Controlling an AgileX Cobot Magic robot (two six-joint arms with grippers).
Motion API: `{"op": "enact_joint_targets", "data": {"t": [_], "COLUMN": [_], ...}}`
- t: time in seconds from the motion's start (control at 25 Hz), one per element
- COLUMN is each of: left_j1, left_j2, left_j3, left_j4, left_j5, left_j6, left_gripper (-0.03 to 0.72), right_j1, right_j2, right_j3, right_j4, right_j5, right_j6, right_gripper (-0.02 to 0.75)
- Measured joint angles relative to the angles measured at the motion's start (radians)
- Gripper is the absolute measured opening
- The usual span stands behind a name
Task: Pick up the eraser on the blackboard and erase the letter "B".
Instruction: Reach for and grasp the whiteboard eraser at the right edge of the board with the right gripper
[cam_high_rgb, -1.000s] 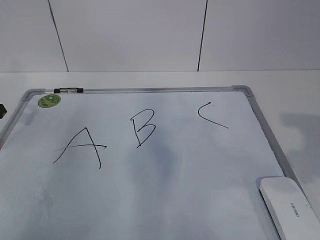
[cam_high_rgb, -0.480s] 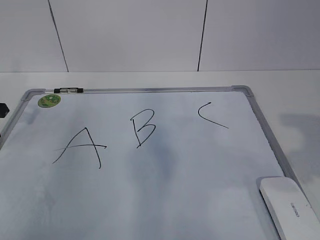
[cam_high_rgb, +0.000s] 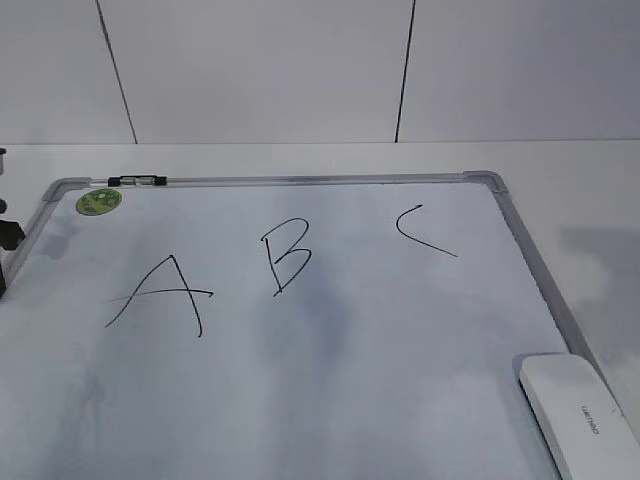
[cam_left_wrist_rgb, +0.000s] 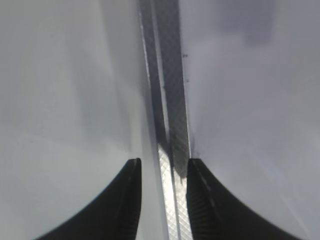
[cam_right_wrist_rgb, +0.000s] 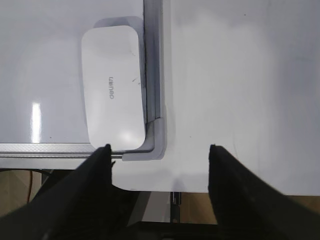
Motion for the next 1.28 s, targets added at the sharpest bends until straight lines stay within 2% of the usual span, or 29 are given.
{"op": "enact_joint_targets", "data": {"t": [0.44,0.48,0.52,0.6,0.64,0.72,0.88,1.08,1.16,1.28], "left_j1": [0.0,0.0,0.0,0.0,0.0,0.0,0.0,0.0,0.0,0.0], "left_j2": [0.019,0.019,0.019,0.019,0.019,0.019,0.021,0.024,0.025,0.025], "left_j3": [-0.002,-0.002,-0.002,-0.002,-0.002,-0.003,-0.005,-0.008,-0.009,-0.01], "left_j4": [-0.004,-0.004,-0.008,-0.008,-0.01,-0.01,-0.012,-0.012,-0.012,-0.012], "left_j5": [0.0,0.0,0.0,0.0,0.002,0.002,0.002,0.006,0.008,0.01], "left_j6": [0.0,0.0,0.0,0.0,0.0,0.0,-0.01,-0.014,-0.014,-0.014], "left_gripper": [0.23,0.221,0.178,0.178,0.102,0.056,0.034,0.031,0.031,0.031], "right_j1": [0.0,0.0,0.0,0.0,0.0,0.0,0.0,0.0,0.0,0.0], "right_j2": [0.0,0.0,0.0,0.0,0.0,0.0,0.0,0.016,0.032,0.056], "right_j3": [0.0,0.0,0.0,0.0,0.0,0.0,0.0,0.0,-0.005,-0.009], "right_j4": [0.0,0.0,0.0,0.0,0.0,0.0,0.002,0.07,0.105,0.147], "right_j5": [0.0,0.0,0.0,0.0,0.0,0.0,0.0,0.0,0.0,0.0], "right_j6": [0.0,0.0,0.0,0.0,0.0,0.001,0.001,0.009,0.031,0.04], "right_gripper": [0.496,0.496,0.496,0.496,0.496,0.496,0.496,0.496,0.517,0.613]}}
